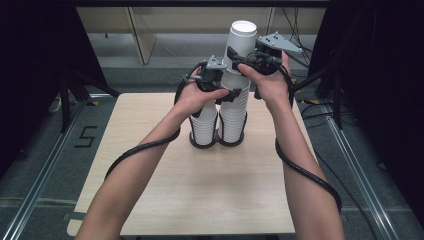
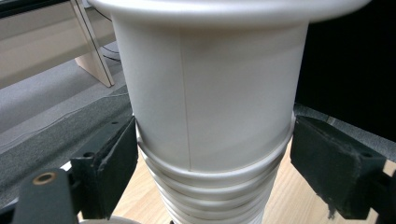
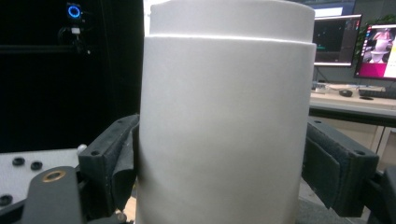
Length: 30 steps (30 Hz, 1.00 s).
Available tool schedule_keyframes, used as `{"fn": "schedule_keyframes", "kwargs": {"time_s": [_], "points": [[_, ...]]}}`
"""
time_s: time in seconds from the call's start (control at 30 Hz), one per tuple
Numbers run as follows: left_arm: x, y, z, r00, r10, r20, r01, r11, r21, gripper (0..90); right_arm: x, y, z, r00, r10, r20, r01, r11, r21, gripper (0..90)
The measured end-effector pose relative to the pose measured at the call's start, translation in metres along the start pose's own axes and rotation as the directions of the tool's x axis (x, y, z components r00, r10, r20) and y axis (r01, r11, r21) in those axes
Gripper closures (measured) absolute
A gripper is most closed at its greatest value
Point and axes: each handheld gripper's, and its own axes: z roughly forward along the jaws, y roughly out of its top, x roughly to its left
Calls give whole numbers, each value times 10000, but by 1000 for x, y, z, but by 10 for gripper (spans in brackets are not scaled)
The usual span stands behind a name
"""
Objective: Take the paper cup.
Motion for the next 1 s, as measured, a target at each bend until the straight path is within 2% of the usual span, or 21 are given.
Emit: {"fn": "schedule_keyframes", "kwargs": {"time_s": [0.2, 0.33, 0.5, 0.57, 0.8, 0.9, 0.97, 1.0], "points": [[-1, 1, 1, 10000, -15, -63, 15, 10000, -13, 149, 0, 8, -1, 9999, 99, 26, -98, 9995, -298, 194], [-1, 1, 1, 10000, -28, -71, 28, 10000, -25, 148, 1, 14, -3, 10000, 9, 74, -4, 9985, -548, 194], [-1, 1, 0, 10000, -19, -93, 19, 10000, 33, 148, 2, 19, -5, 9998, 161, 74, -153, 9961, -865, 195], [-1, 1, 1, 9999, -20, -107, 21, 10000, 27, 148, 1, 21, -6, 9999, 39, 115, -28, 9955, -950, 194], [-1, 1, 1, 9999, -14, -108, 14, 10000, 51, 146, 1, 26, -11, 9999, 142, 96, -129, 9916, -1291, 194], [-1, 1, 0, 9999, 93, -79, -92, 9999, 119, 147, 1, 27, -13, 9999, 36, 142, -15, 9897, -1433, 194], [0, 1, 0, 9999, 101, -73, -101, 9999, 97, 147, 1, 28, -15, 9999, 84, 125, -65, 9895, -1445, 194], [-1, 1, 0, 9999, -12, -107, 11, 10000, -73, 140, 0, 31, -18, 9999, 86, 143, -63, 9877, -1564, 194]]}}
